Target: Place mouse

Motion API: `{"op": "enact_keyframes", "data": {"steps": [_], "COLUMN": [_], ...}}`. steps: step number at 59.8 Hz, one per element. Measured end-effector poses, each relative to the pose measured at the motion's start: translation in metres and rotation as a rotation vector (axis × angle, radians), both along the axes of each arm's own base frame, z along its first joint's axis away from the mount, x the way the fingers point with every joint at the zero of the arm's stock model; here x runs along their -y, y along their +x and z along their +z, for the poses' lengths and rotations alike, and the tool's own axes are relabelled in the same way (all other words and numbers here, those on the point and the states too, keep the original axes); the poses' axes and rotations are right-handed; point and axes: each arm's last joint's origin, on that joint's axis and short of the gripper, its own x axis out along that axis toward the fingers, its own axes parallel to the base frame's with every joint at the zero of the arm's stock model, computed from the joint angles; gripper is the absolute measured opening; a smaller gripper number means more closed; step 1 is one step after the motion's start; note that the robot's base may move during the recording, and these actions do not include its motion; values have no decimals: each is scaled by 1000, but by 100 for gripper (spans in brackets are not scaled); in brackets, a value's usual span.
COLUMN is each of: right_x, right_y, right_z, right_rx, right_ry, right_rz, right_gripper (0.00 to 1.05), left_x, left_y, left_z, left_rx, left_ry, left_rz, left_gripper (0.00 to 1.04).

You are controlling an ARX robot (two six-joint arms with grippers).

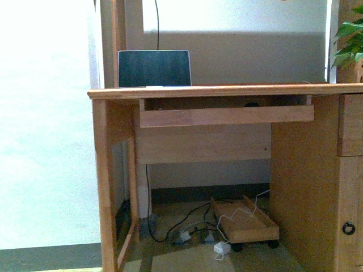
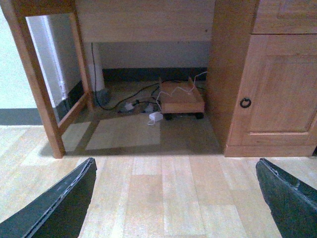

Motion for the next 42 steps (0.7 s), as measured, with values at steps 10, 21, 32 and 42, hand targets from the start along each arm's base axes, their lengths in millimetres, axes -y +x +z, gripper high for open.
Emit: {"op": "enact_keyframes", "data": {"steps": [10, 21, 32, 42], "right_x": [0, 0, 0, 0], "right_y": [0, 0, 0, 0], "right_z": [0, 0, 0, 0], "right_rx": [0, 0, 0, 0], "right_ry": [0, 0, 0, 0], "right_rz": [0, 0, 0, 0], "right_gripper": [97, 97, 97, 97], "left_x": [0, 0, 0, 0], "left_y": [0, 0, 0, 0], "left_z": [0, 0, 0, 0], "left_rx": [0, 0, 0, 0], "left_ry": [0, 0, 0, 0], "left_rz": [0, 0, 0, 0], "left_gripper": [97, 97, 97, 97]}}
